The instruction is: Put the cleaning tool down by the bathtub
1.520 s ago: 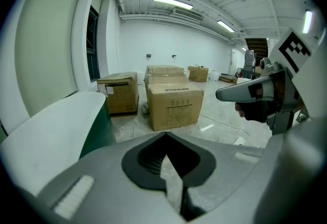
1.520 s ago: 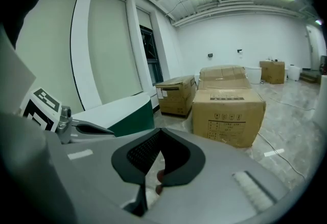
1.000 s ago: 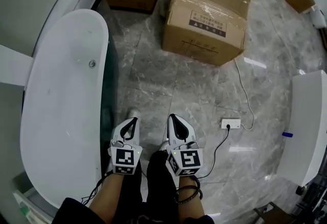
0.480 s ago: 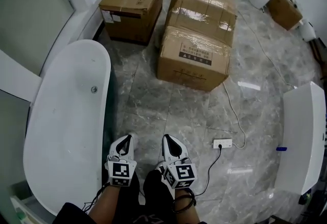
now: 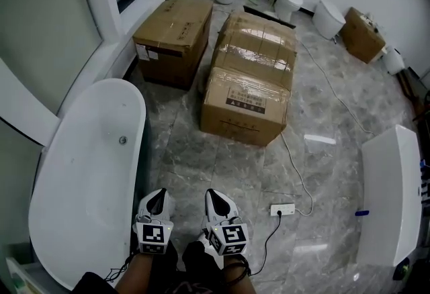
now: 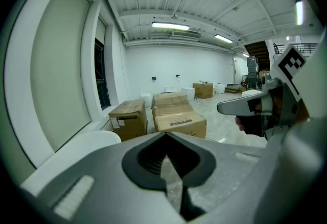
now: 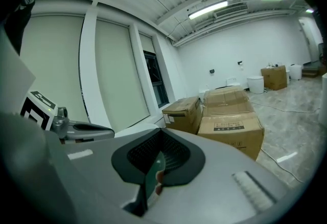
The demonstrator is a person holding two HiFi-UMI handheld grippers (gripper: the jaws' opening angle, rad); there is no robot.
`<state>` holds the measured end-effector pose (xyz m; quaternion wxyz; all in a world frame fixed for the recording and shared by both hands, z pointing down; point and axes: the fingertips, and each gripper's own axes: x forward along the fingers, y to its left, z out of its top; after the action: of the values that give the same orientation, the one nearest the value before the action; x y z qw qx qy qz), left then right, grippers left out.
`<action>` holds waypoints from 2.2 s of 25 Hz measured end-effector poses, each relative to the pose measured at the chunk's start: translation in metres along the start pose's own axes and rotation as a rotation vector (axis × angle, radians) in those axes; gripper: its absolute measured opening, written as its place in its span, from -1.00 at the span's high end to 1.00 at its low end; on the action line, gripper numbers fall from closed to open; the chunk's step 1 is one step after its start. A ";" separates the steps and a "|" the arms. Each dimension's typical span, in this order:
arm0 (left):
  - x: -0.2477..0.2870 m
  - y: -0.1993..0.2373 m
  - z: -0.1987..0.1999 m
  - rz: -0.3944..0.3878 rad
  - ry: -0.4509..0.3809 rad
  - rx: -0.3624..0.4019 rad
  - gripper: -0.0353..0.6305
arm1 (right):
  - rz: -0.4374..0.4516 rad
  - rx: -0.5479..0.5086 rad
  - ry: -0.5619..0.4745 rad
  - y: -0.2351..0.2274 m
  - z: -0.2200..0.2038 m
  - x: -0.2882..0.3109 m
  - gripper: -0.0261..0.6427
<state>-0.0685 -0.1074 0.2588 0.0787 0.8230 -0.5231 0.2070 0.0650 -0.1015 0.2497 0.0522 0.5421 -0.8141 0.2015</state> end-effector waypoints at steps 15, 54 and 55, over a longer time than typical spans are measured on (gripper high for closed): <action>-0.031 0.005 0.061 0.031 -0.101 0.051 0.89 | 0.024 -0.073 -0.097 0.014 0.061 -0.028 0.85; -0.056 0.020 0.171 0.052 -0.313 0.069 0.89 | -0.028 -0.205 -0.257 -0.005 0.160 -0.057 0.86; -0.056 0.020 0.171 0.049 -0.314 0.069 0.89 | -0.026 -0.203 -0.258 -0.005 0.160 -0.057 0.86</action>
<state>-0.0623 -0.1293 0.0794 -0.0373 0.8344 -0.5416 0.0957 0.1136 -0.1157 0.0879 0.0043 0.5661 -0.8230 0.0462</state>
